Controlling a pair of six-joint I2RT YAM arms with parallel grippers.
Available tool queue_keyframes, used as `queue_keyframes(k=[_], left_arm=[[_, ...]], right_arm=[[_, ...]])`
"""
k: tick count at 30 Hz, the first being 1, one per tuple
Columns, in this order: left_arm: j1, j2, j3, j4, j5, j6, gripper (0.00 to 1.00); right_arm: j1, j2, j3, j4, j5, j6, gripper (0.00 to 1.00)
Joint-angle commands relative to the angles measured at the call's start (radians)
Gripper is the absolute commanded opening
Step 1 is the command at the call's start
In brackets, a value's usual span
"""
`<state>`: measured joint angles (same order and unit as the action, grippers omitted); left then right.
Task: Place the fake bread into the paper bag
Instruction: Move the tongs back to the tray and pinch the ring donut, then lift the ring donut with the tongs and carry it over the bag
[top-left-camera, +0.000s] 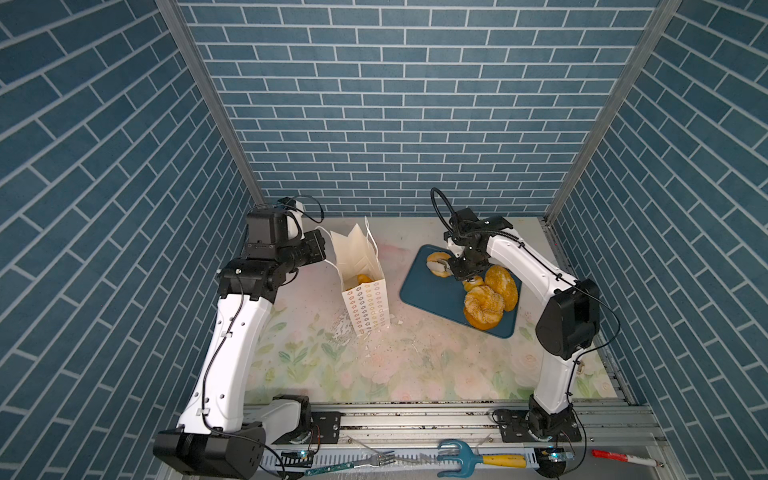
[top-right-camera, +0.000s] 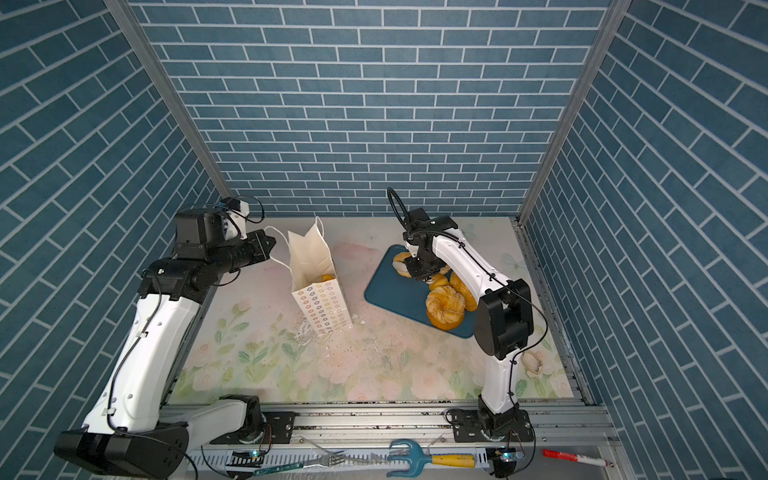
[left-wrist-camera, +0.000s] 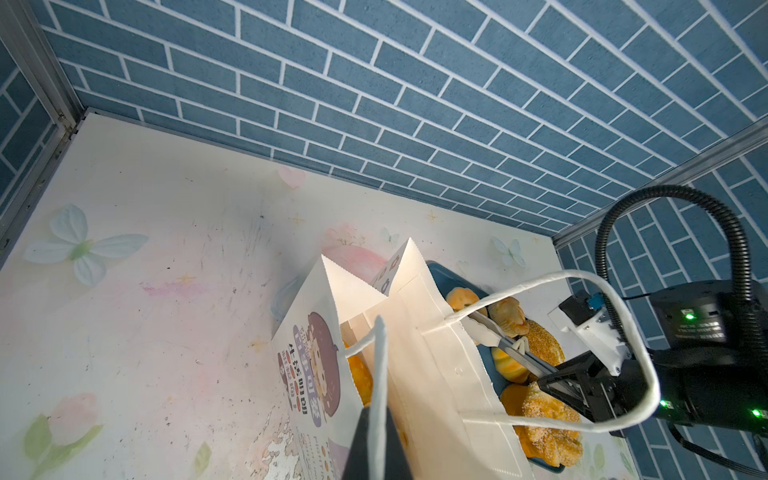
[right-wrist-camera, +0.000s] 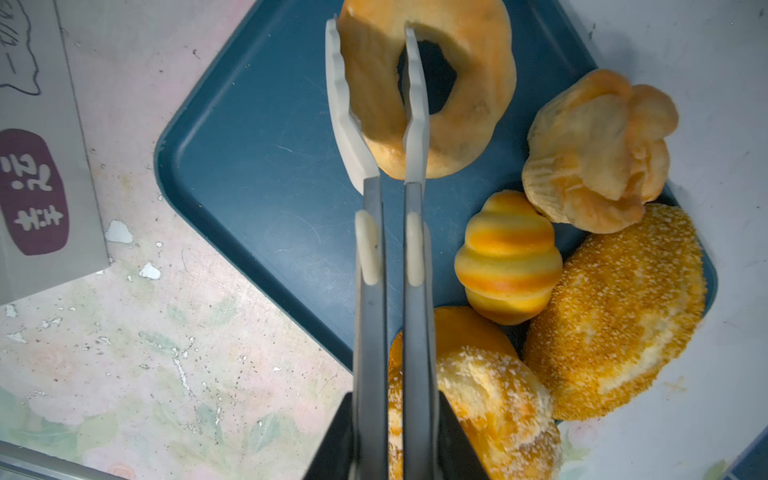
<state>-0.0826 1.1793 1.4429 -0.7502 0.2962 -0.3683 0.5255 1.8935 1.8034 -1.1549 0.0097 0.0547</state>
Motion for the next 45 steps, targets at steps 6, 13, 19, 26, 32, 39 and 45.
queue_keyframes(k=[6,13,19,26,32,39,45], left_arm=[[0.004,-0.008,0.015,-0.008,-0.004,0.011,0.0],[0.004,-0.009,0.017,-0.01,-0.005,0.011,0.0],[0.003,-0.008,0.017,-0.008,-0.005,0.009,0.0],[0.004,-0.012,0.01,-0.003,-0.006,0.006,0.0],[0.004,-0.017,0.007,-0.003,-0.008,0.002,0.0],[0.004,-0.024,-0.011,0.02,-0.008,-0.014,0.0],[0.004,-0.027,-0.02,0.02,-0.006,-0.013,0.0]], right_arm=[[0.005,-0.108,0.006,0.008,-0.027,0.052,0.22],[0.007,-0.207,0.088,0.011,-0.044,0.085,0.21],[0.029,-0.256,0.248,0.007,-0.077,0.084,0.21],[0.137,-0.201,0.548,-0.035,-0.084,0.02,0.21],[0.28,-0.117,0.768,-0.071,-0.136,-0.055,0.21],[0.396,-0.106,0.743,-0.057,-0.18,-0.078,0.21],[0.472,-0.08,0.737,-0.086,-0.171,-0.075,0.21]])
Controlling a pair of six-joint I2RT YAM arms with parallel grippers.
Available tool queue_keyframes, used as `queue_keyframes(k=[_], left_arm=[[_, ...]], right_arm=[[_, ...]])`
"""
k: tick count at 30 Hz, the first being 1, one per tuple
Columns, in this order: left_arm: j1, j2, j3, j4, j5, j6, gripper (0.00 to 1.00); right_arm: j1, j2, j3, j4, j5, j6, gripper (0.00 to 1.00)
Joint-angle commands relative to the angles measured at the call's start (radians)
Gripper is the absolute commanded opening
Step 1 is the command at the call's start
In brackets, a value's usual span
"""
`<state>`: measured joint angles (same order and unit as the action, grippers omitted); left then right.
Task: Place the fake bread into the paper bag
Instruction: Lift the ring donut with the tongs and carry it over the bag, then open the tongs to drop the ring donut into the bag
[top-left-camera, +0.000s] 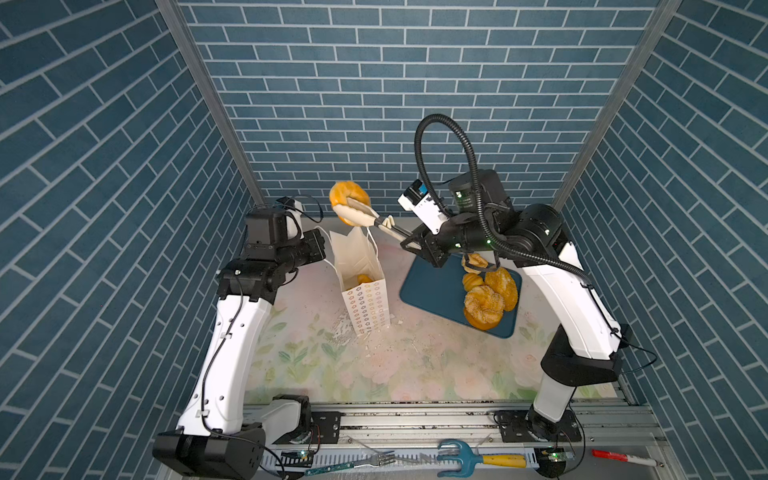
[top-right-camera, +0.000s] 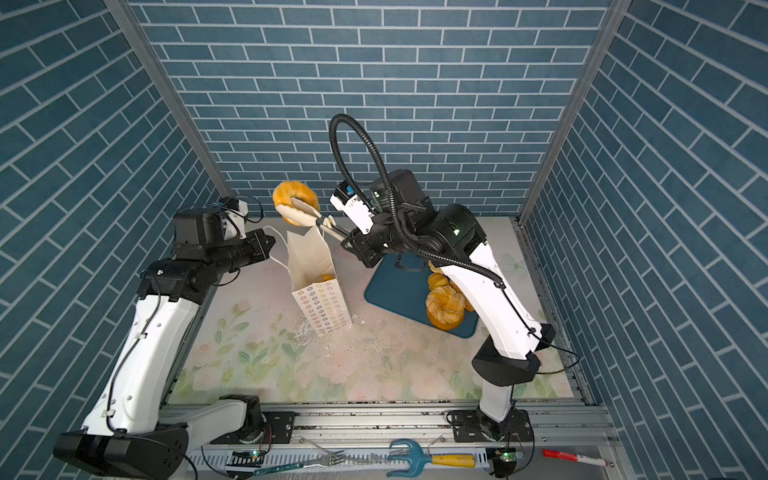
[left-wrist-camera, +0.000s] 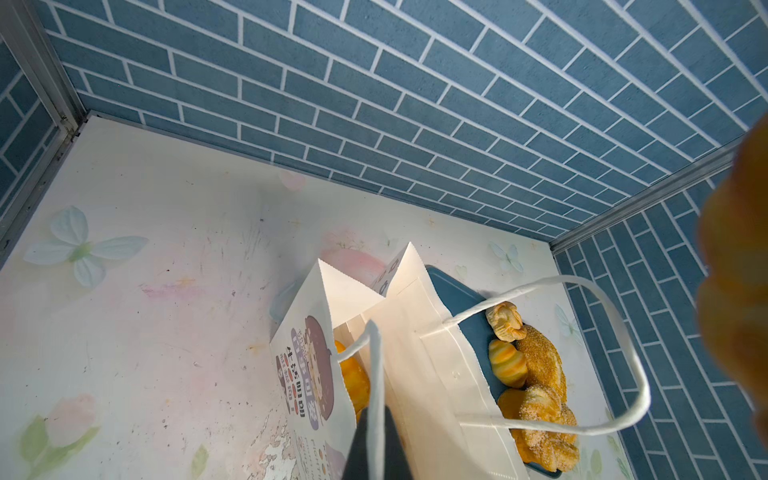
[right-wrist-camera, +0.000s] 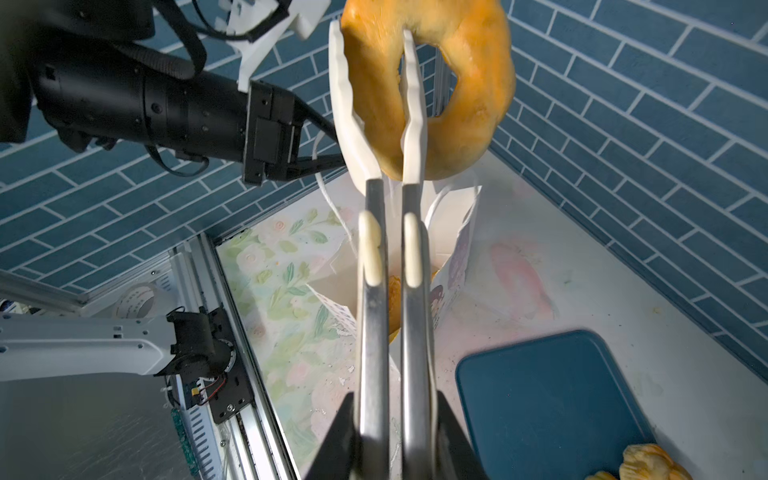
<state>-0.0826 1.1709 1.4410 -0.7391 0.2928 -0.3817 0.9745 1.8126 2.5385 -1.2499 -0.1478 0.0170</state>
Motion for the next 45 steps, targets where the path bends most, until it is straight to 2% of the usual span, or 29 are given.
queue_keyframes(k=[1,8,18,23,32,45], left_arm=[[0.004,-0.022,-0.019,0.008,-0.003,0.0,0.0],[0.004,-0.025,-0.026,0.009,0.001,-0.001,0.0],[0.004,-0.024,-0.016,0.011,0.003,0.002,0.0],[0.004,-0.021,-0.013,0.008,0.005,0.003,0.0],[0.004,-0.018,-0.011,0.006,0.008,0.007,0.0],[0.004,-0.01,-0.005,-0.001,0.009,0.008,0.0]], right_arm=[[0.028,0.004,0.0,0.004,-0.013,-0.036,0.21],[0.044,-0.003,-0.089,-0.008,-0.023,-0.007,0.21],[0.044,-0.016,-0.225,-0.017,0.023,-0.001,0.21],[0.044,0.013,-0.214,-0.062,0.054,-0.007,0.24],[0.043,0.029,-0.182,-0.088,0.136,-0.024,0.39],[0.043,-0.001,-0.07,-0.007,0.127,-0.051,0.37]])
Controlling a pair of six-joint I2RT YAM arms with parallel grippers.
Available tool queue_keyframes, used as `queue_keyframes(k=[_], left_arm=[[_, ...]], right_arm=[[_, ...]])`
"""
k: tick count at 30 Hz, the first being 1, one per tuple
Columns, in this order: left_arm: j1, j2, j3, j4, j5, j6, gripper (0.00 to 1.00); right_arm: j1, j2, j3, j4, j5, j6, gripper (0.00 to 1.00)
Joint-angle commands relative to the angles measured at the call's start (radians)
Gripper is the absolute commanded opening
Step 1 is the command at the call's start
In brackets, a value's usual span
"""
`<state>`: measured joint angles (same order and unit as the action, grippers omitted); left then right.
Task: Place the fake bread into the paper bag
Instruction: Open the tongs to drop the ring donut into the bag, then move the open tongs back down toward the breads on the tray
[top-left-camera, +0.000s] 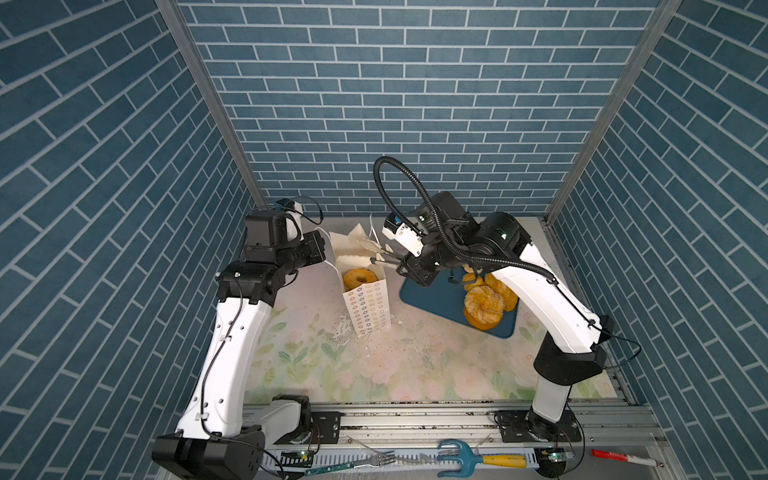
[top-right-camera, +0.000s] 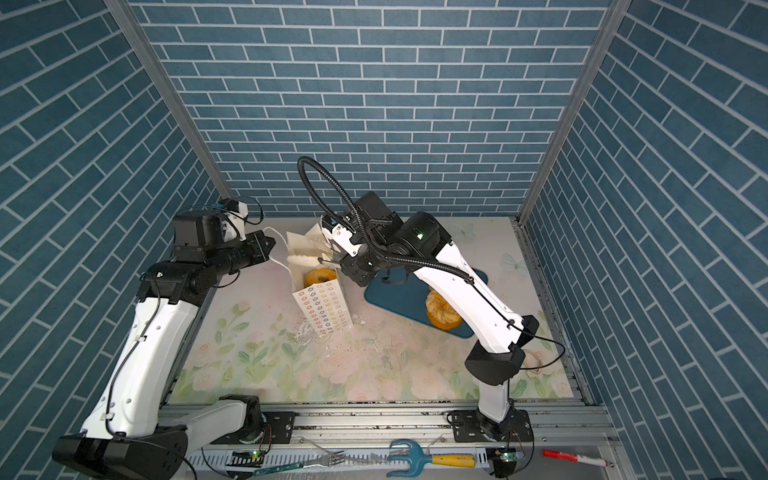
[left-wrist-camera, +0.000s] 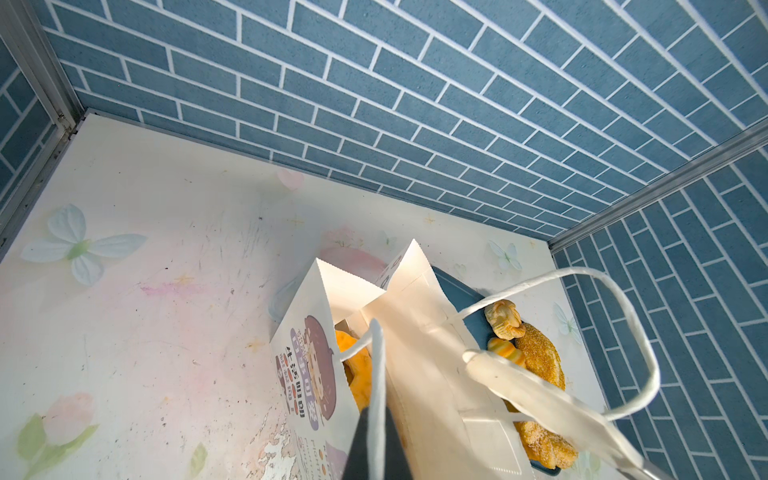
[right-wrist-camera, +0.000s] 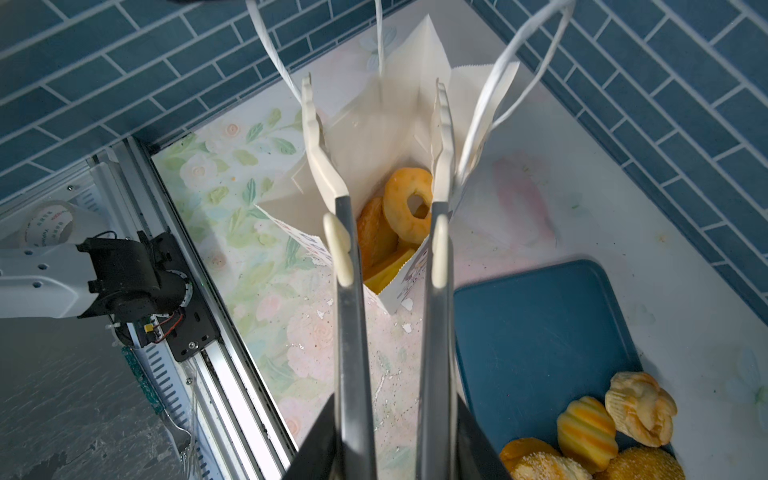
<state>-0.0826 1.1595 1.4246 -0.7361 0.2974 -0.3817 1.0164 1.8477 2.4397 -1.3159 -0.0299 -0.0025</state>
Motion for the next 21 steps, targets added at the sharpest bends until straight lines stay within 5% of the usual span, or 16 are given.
queue_keyframes(k=[1,13,21], left_arm=[[0.004,0.002,0.013,-0.003,0.005,0.008,0.0],[0.004,0.006,0.02,-0.005,0.007,0.013,0.0],[0.004,0.017,0.033,-0.009,0.015,0.014,0.0]], right_arm=[[0.002,-0.048,0.028,0.07,0.018,-0.034,0.37],[-0.08,-0.171,-0.034,0.152,0.117,-0.022,0.35],[-0.275,-0.251,-0.184,0.171,0.122,0.101,0.35]])
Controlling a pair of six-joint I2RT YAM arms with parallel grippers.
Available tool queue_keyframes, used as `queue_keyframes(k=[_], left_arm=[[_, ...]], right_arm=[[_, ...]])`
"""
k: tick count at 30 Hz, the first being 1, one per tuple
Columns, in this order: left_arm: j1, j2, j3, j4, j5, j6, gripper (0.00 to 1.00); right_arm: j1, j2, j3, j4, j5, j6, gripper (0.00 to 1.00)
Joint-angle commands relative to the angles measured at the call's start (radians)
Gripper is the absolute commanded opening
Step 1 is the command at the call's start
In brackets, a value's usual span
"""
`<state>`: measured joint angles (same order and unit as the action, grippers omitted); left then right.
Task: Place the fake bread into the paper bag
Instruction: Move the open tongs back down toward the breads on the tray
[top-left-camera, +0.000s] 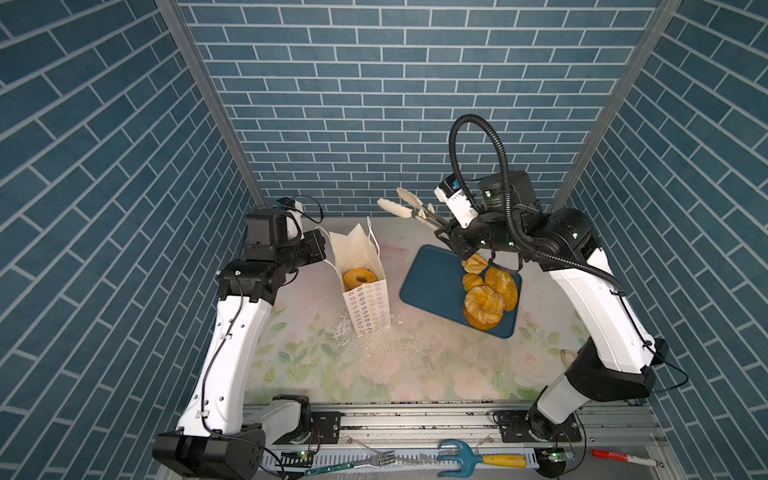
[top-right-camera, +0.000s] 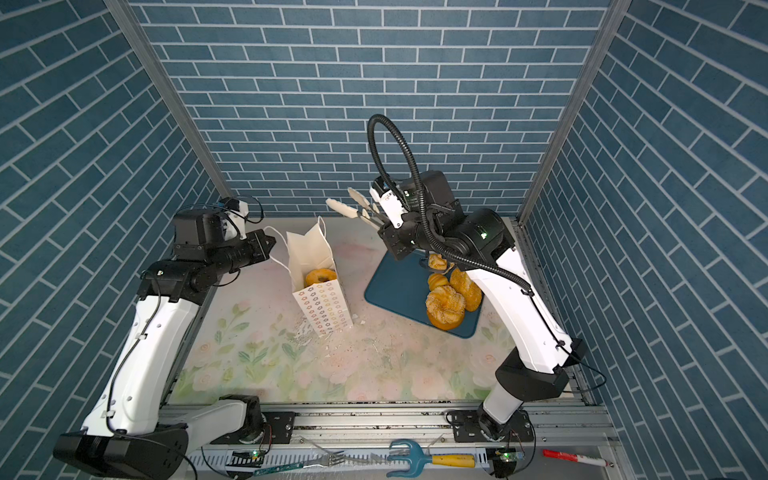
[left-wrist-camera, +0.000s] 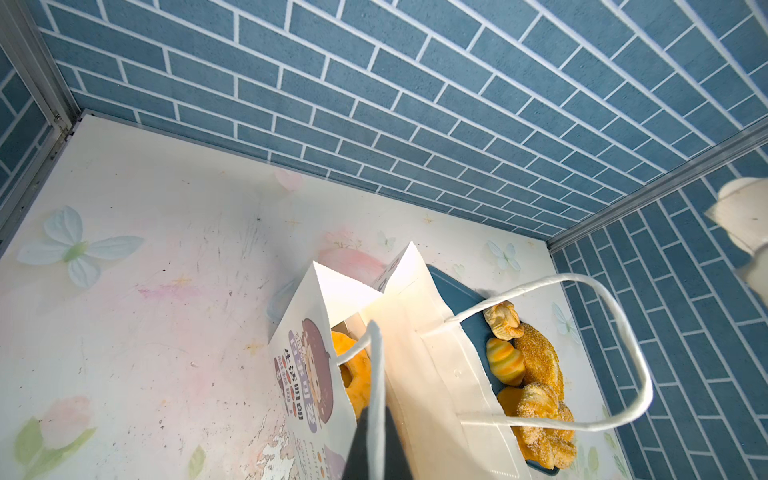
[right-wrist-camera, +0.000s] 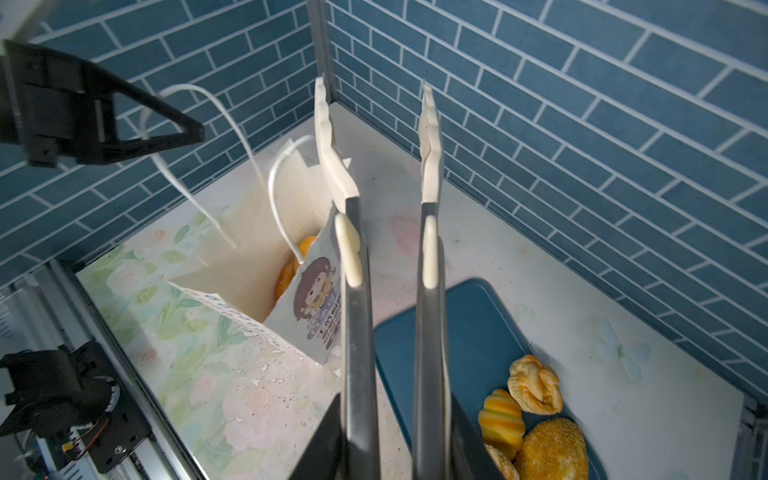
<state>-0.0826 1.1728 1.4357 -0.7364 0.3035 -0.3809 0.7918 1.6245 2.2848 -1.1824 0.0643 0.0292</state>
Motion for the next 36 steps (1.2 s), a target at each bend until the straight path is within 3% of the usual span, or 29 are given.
queue_keyframes(k=[1,8,17,36], left_arm=[[0.004,0.003,0.022,-0.009,0.008,0.015,0.0],[0.004,0.013,0.036,-0.02,0.009,0.025,0.0],[0.004,0.014,0.028,-0.026,0.0,0.03,0.0],[0.004,0.033,0.023,-0.024,-0.007,0.028,0.0]], right_arm=[[-0.075,-0.033,-0.051,0.028,0.038,0.091,0.35],[-0.231,-0.017,-0.242,-0.044,0.061,0.17,0.36],[-0.352,0.031,-0.469,0.009,0.073,0.2,0.37],[-0.449,0.188,-0.541,0.092,0.053,0.204,0.44]])
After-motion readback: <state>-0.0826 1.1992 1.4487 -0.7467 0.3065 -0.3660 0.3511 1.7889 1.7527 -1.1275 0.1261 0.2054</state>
